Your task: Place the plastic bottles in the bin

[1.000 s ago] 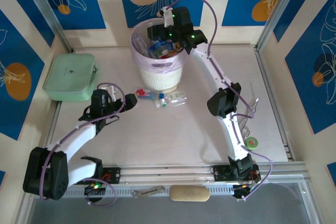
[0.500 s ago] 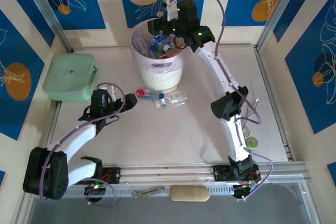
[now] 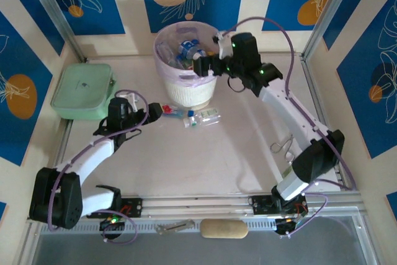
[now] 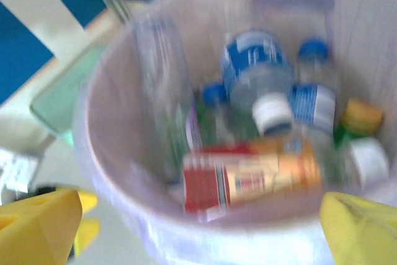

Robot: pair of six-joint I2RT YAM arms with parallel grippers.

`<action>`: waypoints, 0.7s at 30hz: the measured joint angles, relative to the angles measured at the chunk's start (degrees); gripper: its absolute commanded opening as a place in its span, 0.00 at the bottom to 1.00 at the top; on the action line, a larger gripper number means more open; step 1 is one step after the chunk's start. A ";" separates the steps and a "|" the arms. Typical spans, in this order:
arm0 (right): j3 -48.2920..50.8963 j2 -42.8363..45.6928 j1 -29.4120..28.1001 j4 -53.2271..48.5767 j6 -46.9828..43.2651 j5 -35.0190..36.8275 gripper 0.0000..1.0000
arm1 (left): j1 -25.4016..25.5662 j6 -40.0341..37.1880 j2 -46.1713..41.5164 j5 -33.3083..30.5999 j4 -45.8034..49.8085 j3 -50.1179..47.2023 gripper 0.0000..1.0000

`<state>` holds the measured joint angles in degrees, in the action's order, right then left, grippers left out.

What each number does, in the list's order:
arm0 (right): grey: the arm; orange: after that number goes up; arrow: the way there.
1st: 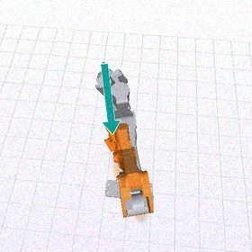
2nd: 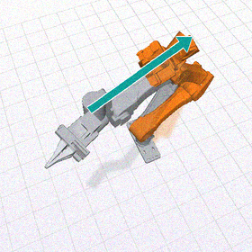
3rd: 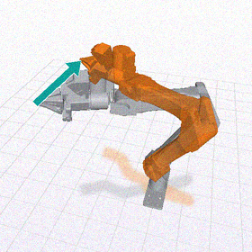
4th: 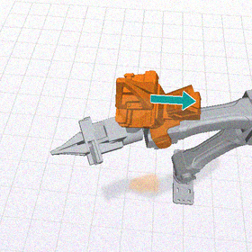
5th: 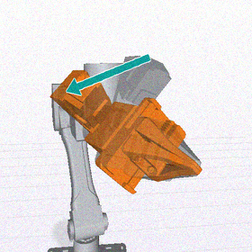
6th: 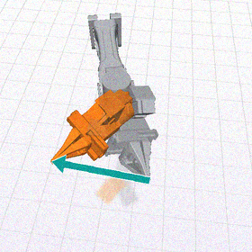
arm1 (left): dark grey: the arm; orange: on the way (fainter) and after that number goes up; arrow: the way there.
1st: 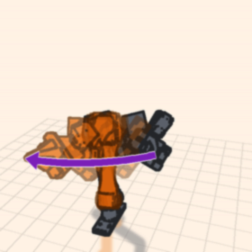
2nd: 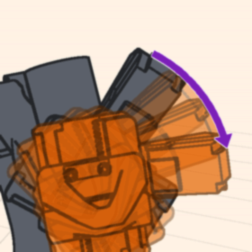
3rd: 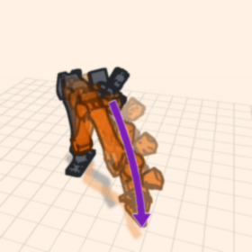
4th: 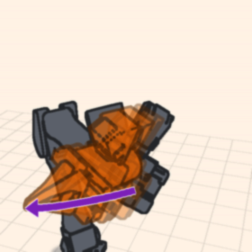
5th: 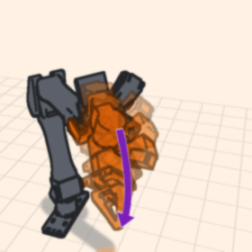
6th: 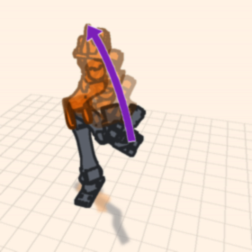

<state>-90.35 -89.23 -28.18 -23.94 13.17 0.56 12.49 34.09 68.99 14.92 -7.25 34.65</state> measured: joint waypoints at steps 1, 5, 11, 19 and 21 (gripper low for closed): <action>3.41 1.57 0.00 0.44 -0.02 -0.44 0.99 | 0.00 0.09 0.33 0.00 -0.02 0.00 0.99; 14.86 5.42 0.00 1.49 -0.04 -3.08 0.99 | 0.00 0.92 2.51 0.07 -0.44 0.11 0.99; 26.49 4.55 -0.61 4.07 -1.44 -7.85 0.99 | -0.02 3.23 5.11 0.68 -1.64 1.79 0.99; 29.68 -3.56 -2.21 10.80 -8.44 -11.15 0.99 | -0.02 5.99 5.49 1.55 -3.45 2.01 0.99; 28.70 -6.93 -2.60 12.26 -10.73 -10.93 0.99 | -0.02 6.19 5.44 1.57 -3.43 2.01 0.99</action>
<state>-61.65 -96.16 -30.79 -11.68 2.44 -10.37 12.47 40.27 74.43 16.49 -10.68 36.67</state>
